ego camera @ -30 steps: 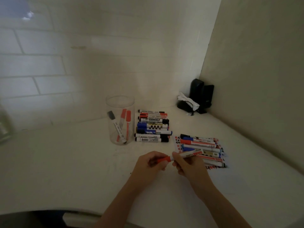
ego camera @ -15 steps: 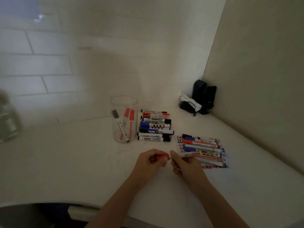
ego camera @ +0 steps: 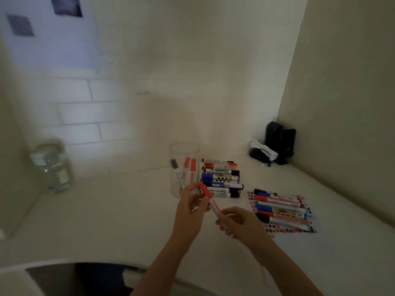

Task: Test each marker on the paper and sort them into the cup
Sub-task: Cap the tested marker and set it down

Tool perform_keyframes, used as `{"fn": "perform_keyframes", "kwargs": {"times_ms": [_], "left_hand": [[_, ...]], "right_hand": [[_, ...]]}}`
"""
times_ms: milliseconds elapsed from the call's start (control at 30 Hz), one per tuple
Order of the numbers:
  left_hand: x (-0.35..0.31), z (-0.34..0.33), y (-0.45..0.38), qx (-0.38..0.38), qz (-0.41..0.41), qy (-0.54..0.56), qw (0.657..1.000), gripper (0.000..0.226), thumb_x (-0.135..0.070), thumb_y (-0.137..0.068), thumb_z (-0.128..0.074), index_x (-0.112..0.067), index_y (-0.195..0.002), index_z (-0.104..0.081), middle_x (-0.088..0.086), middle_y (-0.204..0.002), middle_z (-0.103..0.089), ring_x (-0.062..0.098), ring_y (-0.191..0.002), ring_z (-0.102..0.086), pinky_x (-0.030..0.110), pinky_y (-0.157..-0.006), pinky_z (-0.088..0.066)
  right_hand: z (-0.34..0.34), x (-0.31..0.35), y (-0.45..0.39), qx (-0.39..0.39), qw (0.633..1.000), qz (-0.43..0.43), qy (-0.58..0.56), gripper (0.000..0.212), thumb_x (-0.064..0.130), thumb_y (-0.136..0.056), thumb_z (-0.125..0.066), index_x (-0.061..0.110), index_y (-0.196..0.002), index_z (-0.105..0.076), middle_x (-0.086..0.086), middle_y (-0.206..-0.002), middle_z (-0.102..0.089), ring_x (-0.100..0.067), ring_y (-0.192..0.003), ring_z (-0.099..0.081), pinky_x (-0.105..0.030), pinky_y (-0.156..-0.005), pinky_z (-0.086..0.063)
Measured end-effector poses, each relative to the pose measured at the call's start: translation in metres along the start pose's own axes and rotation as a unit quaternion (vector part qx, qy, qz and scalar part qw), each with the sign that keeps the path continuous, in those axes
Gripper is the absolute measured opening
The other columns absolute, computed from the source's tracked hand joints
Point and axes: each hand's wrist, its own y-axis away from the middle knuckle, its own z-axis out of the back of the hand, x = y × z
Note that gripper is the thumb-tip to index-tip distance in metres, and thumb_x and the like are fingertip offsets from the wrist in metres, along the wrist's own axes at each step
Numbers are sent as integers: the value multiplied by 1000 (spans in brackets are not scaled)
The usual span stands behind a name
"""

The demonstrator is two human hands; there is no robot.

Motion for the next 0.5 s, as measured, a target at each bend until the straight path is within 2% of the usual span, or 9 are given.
{"fn": "perform_keyframes", "kwargs": {"times_ms": [67, 200, 267, 333, 433, 500], "left_hand": [[-7, 11, -5, -13, -23, -37, 999, 30, -7, -89, -64, -22, -112, -54, 3, -100, -70, 11, -90, -69, 32, -80, -58], [-30, 30, -29, -53, -84, -88, 991, 32, -9, -85, -69, -29, -104, -55, -1, -87, -72, 11, -81, -70, 29, -75, -58], [-49, 39, -52, -81, -110, -95, 986, 33, -8, -84, -70, -30, -103, -53, -2, -83, -71, 9, -77, -69, 27, -71, -57], [-73, 49, -80, -114, -137, -76, 981, 33, -6, -86, -67, -24, -108, -51, 1, -86, -69, 12, -74, -68, 23, -67, -56], [-114, 63, -122, -160, -196, -87, 963, 33, -5, -88, -65, -19, -114, -49, 1, -95, -68, 9, -79, -67, 17, -70, -54], [-125, 67, -141, -172, -223, -130, 951, 33, -5, -88, -64, -19, -114, -48, -1, -93, -67, 8, -78, -66, 16, -68, -54]], "right_hand": [[-11, 10, -7, -1, 999, 29, 23, 12, 26, -90, -64, 19, -99, -66, 6, -81, -74, -14, -81, -70, -17, -64, -55], [-29, 36, -24, -1, 992, 109, 68, 12, 28, -91, -62, 19, -99, -65, 6, -85, -72, -10, -76, -68, -15, -62, -53], [-29, 45, -37, -33, 985, 142, 91, 15, 30, -91, -61, 21, -101, -66, 10, -89, -69, 0, -78, -64, -9, -62, -49], [-20, 49, -48, -68, 980, 149, 111, 11, 32, -92, -60, 25, -98, -65, 13, -91, -67, 4, -81, -61, -7, -62, -45], [-2, 46, -60, -99, 978, 131, 124, 5, 29, -92, -60, 28, -96, -63, 9, -92, -68, -3, -82, -64, -17, -69, -49], [7, 42, -65, -115, 977, 124, 129, 3, 26, -92, -61, 29, -92, -62, 10, -89, -68, -5, -79, -65, -21, -69, -52]]}}
